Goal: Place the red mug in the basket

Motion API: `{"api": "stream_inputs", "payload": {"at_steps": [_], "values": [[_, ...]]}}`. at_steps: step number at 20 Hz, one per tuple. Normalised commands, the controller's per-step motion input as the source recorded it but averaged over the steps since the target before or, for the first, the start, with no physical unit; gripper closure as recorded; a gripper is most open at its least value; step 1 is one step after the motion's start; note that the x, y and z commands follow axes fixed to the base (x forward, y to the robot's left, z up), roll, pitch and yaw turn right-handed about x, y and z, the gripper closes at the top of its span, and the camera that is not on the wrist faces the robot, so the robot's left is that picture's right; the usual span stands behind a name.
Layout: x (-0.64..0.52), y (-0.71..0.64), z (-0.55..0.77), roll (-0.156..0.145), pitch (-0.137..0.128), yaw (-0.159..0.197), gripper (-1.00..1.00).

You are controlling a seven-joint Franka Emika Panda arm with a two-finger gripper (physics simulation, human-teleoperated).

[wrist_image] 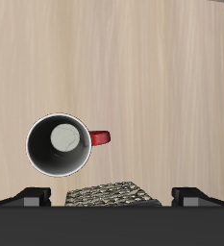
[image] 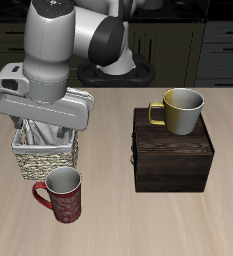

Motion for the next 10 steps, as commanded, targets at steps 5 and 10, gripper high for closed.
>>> {"api": "stream_inputs", "payload": {"at_steps": [5, 10], "values": [[0.03, 0.09, -0.38, 0.02, 0.023, 0.004, -1.0], [0.06, 0.07, -0.34, -0.002, -0.003, -0.03, -1.0]]}}
